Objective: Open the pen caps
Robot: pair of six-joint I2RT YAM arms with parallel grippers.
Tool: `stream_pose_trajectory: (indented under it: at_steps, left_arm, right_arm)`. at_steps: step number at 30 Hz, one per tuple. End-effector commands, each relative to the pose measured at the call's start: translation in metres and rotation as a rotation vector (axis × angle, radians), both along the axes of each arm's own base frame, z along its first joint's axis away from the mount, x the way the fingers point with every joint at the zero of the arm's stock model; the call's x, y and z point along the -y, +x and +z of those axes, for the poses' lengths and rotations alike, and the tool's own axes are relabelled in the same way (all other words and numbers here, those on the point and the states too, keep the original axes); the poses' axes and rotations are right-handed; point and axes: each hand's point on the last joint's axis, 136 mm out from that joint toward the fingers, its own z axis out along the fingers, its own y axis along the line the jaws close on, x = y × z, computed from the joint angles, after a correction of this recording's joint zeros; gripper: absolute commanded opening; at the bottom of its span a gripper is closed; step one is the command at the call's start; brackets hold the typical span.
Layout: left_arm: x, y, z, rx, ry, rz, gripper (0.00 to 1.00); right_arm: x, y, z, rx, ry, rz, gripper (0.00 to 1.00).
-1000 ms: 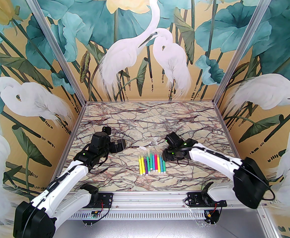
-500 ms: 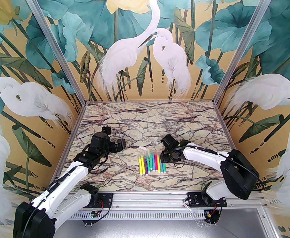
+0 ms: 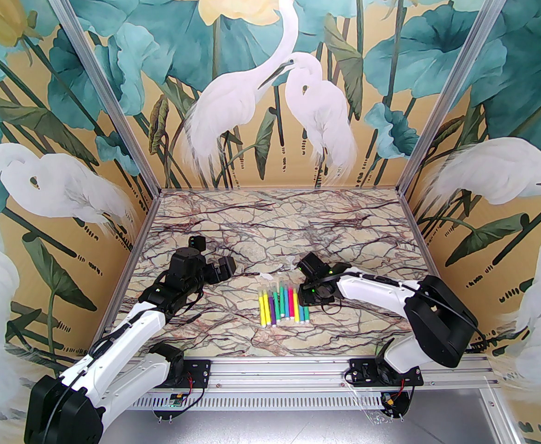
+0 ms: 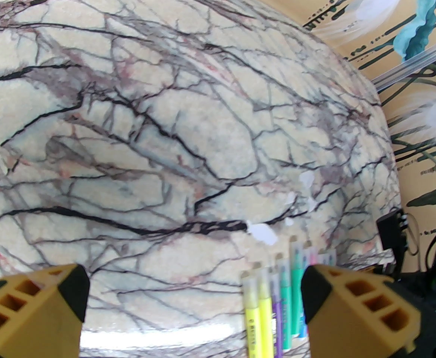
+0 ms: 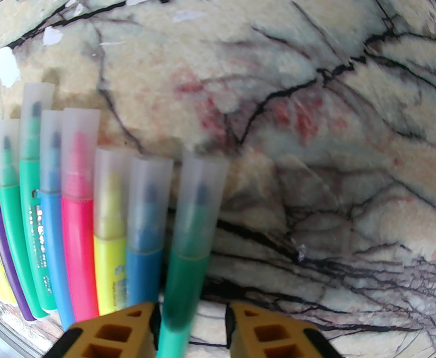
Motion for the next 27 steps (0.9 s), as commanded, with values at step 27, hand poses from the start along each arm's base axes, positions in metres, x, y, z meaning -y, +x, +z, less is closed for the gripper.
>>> stream_pose_trajectory:
  at_steps: [27]
  left_arm:
    - [0.005,0.0,0.006,0.025,0.057,-0.047,0.99]
  right_arm:
    - [0.018,-0.015,-0.026,-0.051,-0.163,-0.014,0.34]
